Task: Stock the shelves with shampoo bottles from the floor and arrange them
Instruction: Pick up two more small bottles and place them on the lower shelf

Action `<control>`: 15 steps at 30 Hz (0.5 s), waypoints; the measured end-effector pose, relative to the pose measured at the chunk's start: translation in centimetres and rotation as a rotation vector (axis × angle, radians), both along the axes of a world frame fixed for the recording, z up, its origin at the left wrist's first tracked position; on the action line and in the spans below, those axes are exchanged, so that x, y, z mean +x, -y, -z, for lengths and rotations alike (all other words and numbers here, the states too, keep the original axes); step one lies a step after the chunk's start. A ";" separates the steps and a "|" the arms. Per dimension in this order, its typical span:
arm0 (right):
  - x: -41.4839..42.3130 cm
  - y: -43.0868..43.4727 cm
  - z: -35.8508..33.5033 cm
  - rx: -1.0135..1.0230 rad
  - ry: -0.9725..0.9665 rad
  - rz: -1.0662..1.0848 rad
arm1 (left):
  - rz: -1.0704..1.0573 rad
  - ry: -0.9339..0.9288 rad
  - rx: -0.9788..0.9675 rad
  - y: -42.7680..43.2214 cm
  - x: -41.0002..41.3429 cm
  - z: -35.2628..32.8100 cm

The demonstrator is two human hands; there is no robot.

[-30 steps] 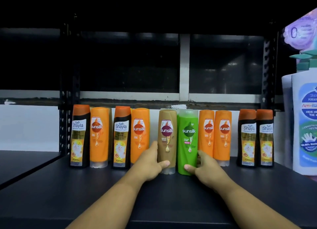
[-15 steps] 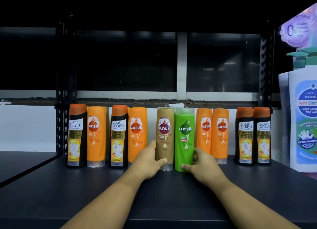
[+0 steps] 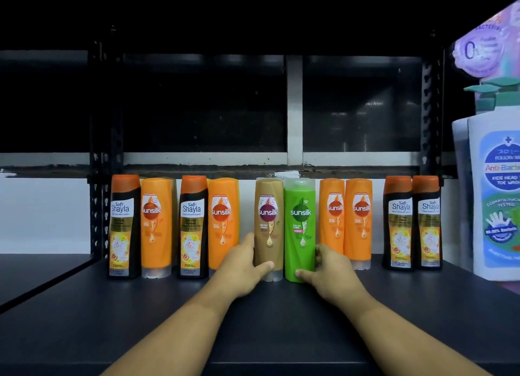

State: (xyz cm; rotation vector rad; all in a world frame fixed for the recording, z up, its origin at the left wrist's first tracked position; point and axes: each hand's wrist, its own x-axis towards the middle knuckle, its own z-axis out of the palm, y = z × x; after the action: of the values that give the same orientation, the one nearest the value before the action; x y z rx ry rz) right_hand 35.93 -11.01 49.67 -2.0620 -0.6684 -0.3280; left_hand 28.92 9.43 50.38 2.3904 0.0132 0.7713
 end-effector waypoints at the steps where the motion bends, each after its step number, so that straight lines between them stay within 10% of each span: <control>1: 0.1 -0.1 0.0 -0.012 0.006 0.000 | -0.002 0.003 0.004 0.0 0.1 0.0; 15: 1.1 -0.3 0.5 -0.089 0.034 0.060 | -0.073 -0.031 0.039 0.1 0.1 0.1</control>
State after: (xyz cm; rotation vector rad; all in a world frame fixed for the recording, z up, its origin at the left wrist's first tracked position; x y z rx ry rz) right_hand 37.07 -10.67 49.13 -2.1692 -0.6530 -0.3738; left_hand 29.00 9.32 50.25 2.4500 0.0995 0.7744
